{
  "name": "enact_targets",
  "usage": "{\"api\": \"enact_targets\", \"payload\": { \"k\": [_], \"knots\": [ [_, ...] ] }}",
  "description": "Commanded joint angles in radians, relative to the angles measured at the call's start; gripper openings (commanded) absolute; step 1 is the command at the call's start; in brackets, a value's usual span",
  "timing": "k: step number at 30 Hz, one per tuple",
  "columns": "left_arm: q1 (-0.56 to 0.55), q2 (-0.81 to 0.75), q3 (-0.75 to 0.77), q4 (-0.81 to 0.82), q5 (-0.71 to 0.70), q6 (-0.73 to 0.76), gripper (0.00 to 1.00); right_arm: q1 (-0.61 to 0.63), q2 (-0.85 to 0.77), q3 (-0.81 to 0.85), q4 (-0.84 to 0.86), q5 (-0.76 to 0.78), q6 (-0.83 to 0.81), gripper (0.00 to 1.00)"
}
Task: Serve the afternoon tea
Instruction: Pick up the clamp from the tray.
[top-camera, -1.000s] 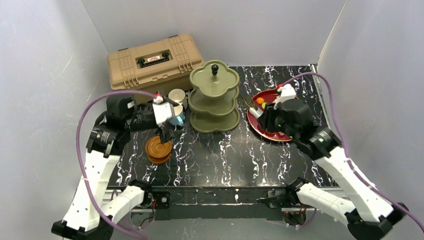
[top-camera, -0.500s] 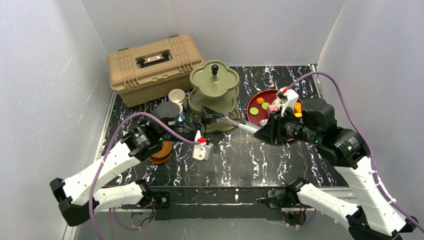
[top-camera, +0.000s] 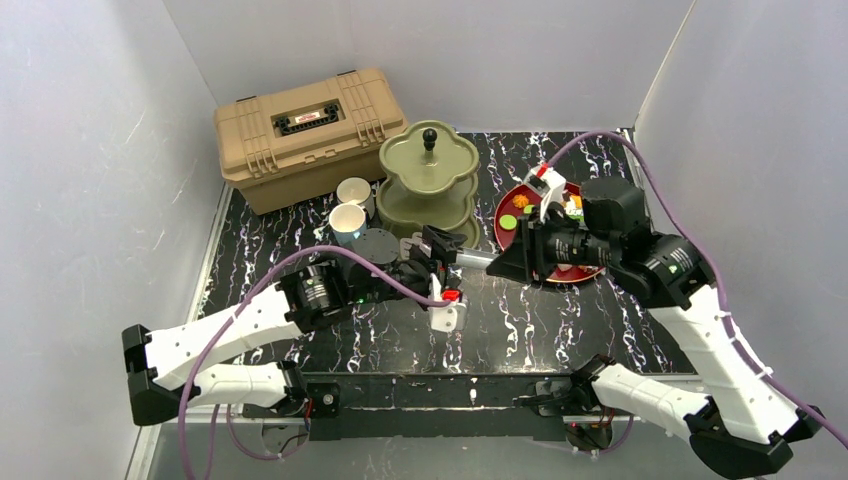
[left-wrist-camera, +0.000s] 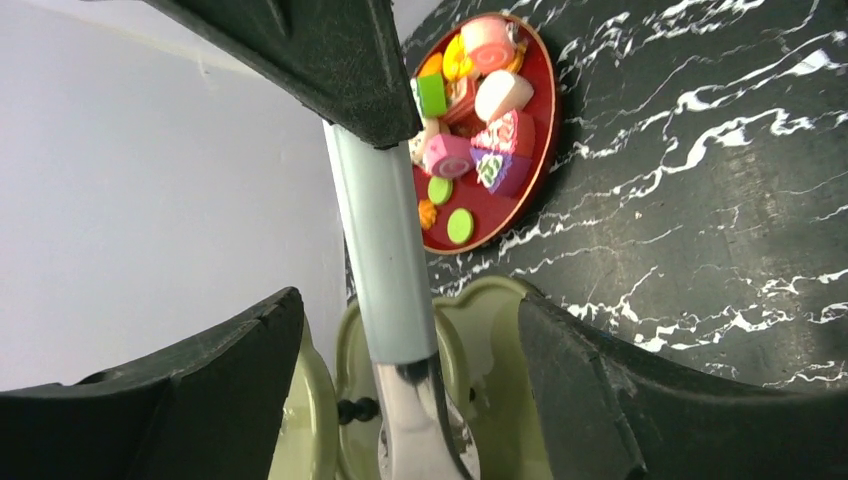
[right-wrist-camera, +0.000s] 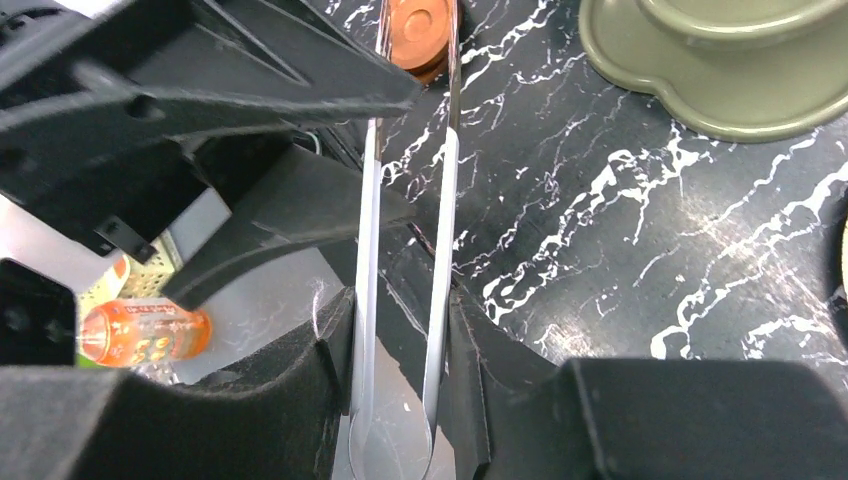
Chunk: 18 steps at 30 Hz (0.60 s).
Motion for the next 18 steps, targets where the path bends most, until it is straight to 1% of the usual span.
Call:
{"api": "enact_targets", "payload": {
  "k": [1, 2, 4, 6, 7, 10, 11, 12, 15, 16, 18],
  "knots": [
    [-0.011, 0.023, -0.004, 0.039, -0.152, -0.045, 0.72, 0.003, 0.023, 0.064, 0.1, -0.094, -0.011, 0.24],
    [-0.011, 0.027, -0.004, 0.046, -0.188, -0.044, 0.68, 0.003, 0.027, 0.068, 0.099, -0.098, -0.012, 0.24],
    [-0.011, 0.031, -0.011, 0.05, -0.217, -0.037, 0.58, 0.003, 0.032, 0.075, 0.096, -0.1, -0.015, 0.24],
    [-0.011, 0.029, -0.025, 0.058, -0.23, -0.024, 0.51, 0.003, 0.037, 0.077, 0.096, -0.104, -0.017, 0.24],
    [-0.011, 0.025, -0.03, 0.069, -0.235, -0.019, 0.5, 0.003, 0.039, 0.078, 0.097, -0.106, -0.017, 0.24],
    [-0.011, 0.018, -0.027, 0.07, -0.231, -0.031, 0.52, 0.003, 0.041, 0.068, 0.103, -0.103, -0.015, 0.24],
    [-0.011, 0.019, -0.026, 0.064, -0.225, -0.034, 0.5, 0.003, 0.041, 0.064, 0.113, -0.108, -0.01, 0.24],
    [-0.011, 0.021, -0.027, 0.064, -0.221, -0.035, 0.47, 0.003, 0.04, 0.06, 0.126, -0.114, -0.003, 0.24],
    [-0.011, 0.031, -0.028, 0.087, -0.23, -0.042, 0.28, 0.003, 0.038, 0.047, 0.151, -0.118, 0.011, 0.25],
    [-0.011, 0.033, -0.028, 0.097, -0.236, -0.047, 0.24, 0.003, 0.038, 0.045, 0.155, -0.113, 0.014, 0.26],
    [-0.011, 0.036, -0.019, 0.102, -0.243, -0.058, 0.18, 0.002, 0.036, 0.042, 0.159, -0.1, 0.02, 0.28]
  ]
}}
